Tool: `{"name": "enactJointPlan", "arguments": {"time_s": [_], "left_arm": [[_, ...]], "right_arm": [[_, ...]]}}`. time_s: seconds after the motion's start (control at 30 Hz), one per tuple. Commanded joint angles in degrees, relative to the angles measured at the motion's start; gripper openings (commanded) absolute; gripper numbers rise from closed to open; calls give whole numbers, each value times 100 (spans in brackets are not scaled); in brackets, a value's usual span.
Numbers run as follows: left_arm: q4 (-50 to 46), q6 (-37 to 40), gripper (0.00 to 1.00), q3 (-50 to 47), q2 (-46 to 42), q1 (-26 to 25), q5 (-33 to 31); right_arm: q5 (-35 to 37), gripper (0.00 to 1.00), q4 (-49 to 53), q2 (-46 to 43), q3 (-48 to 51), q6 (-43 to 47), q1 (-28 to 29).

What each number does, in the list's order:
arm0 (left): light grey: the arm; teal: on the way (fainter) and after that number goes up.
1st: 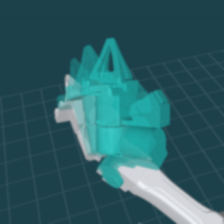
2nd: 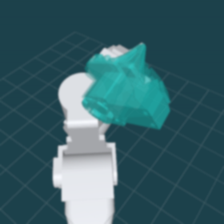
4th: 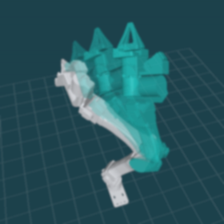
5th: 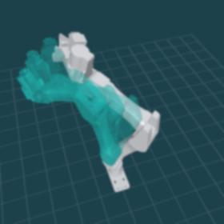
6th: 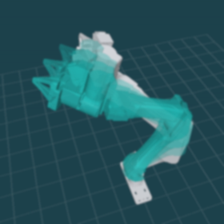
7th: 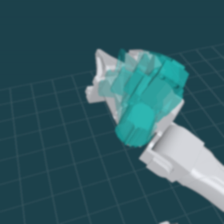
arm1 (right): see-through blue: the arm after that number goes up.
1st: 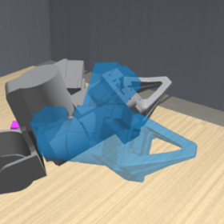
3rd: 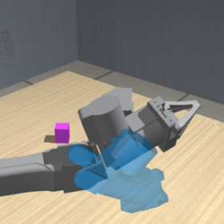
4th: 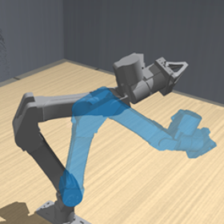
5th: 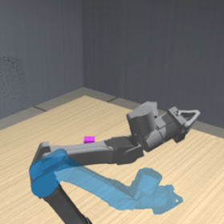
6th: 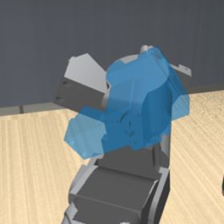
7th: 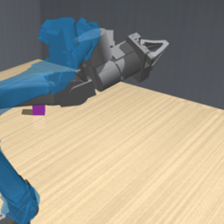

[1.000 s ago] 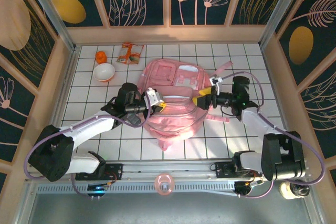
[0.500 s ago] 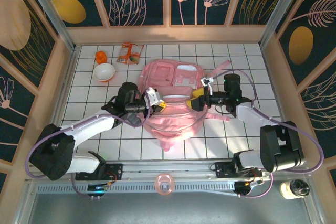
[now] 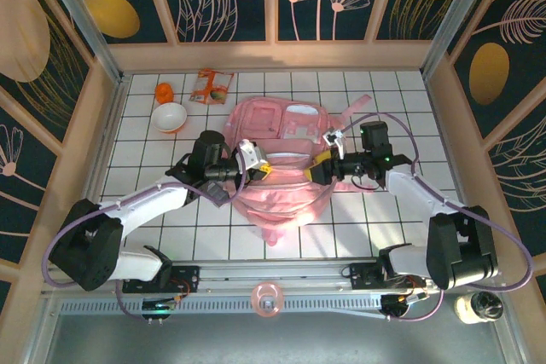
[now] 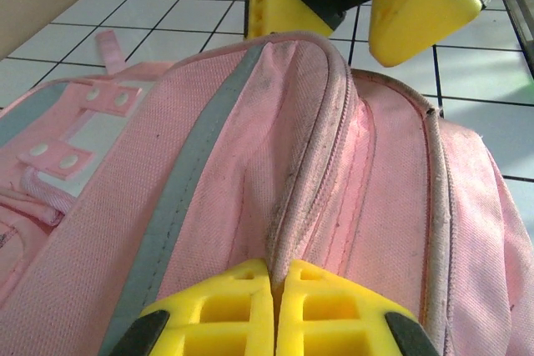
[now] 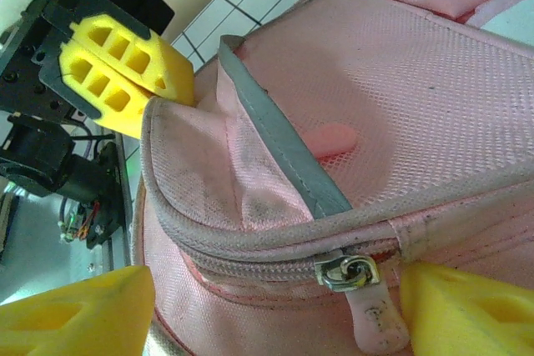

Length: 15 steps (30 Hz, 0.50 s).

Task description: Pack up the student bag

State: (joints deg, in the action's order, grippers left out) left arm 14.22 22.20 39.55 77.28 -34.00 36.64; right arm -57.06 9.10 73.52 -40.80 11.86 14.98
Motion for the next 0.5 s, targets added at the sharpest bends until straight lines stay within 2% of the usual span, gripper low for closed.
{"name": "enactJointPlan", "arguments": {"time_s": [0.0, 0.23, 0.47], "left_arm": [[407, 57, 0, 335, -3, 38, 317], [343, 83, 0, 325, -43, 47, 270], [332, 113, 0, 316, -34, 35, 159]], "right_arm": [[-165, 70, 328, -59, -148, 117, 74], [18, 48, 315, -43, -263, 91, 46], [-4, 45, 331, -203, -289, -18, 7]]}}
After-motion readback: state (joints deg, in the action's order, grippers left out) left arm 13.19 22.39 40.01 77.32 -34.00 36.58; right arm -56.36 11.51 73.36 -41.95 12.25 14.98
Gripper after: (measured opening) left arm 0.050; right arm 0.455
